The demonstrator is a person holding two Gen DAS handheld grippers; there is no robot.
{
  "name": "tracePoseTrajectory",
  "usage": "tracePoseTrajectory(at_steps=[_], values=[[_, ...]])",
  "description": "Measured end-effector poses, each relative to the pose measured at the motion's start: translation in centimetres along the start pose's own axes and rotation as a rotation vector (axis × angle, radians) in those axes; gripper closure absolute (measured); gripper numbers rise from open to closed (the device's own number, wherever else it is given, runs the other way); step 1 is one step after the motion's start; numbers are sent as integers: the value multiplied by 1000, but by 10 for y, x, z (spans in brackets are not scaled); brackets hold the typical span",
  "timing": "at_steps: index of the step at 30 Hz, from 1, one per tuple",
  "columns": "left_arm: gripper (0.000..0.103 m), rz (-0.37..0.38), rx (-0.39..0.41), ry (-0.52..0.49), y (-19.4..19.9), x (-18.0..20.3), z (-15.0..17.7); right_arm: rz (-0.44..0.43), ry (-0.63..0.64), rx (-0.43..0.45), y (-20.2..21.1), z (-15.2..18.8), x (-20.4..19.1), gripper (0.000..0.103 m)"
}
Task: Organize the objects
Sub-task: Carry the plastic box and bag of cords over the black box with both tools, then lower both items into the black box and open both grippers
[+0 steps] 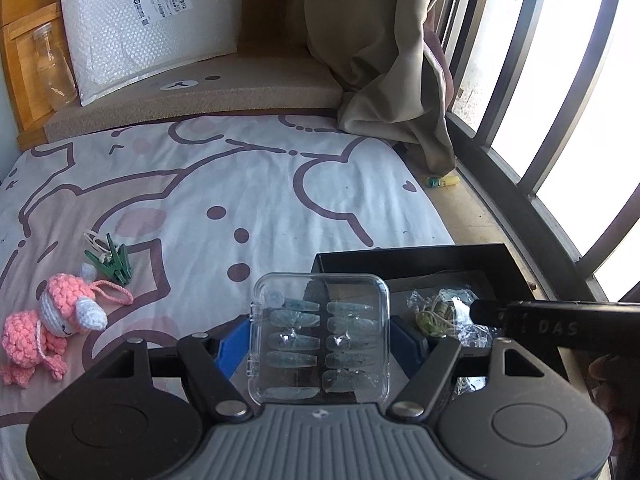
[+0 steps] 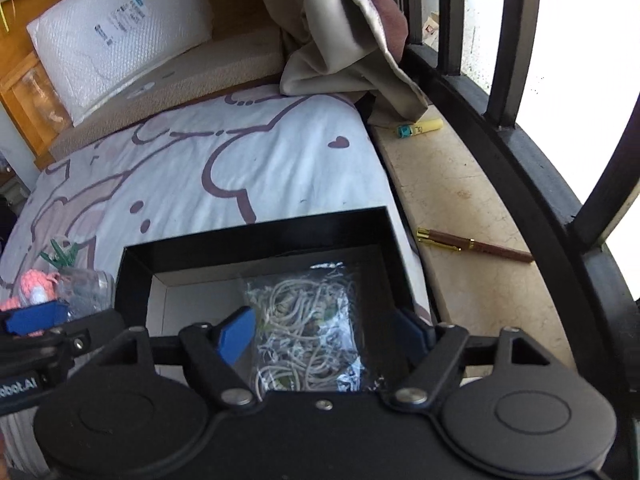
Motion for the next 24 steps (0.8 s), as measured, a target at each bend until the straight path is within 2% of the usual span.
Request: tracePoseTrajectory(at_steps=[1, 2, 3, 8, 12, 19, 24], values=[[29, 1, -1, -2, 0, 1, 0, -9, -22, 6, 4, -2, 3, 40], [29, 3, -2, -4, -1, 3, 1, -18, -36, 1, 5, -3, 5, 53], [29, 5, -3, -6, -1, 4, 1, -30, -41, -5, 6, -4, 5, 60], [29, 19, -7, -28, -3, 11, 3, -102, 23, -36, -9, 0, -9, 65], [29, 29, -14, -43, -4, 14, 4, -47, 68, -91, -37, 11, -8, 68], [29, 34, -25, -40, -7, 24, 7, -64, 49, -80, -43, 15, -4, 70], [29, 45, -37, -23, -6, 32, 8, -90, -52, -86, -30, 11, 5, 73]])
Point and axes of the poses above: each gripper's, at about its wrist camera, not at the fingertips, and y roughly against the way its jaws point, x to its right, z to its underside, the point moved 3 cm from there along -y, roughly the way its jaws point, and after that the axes turned 5 degrees about y, right-handed, at the moved point
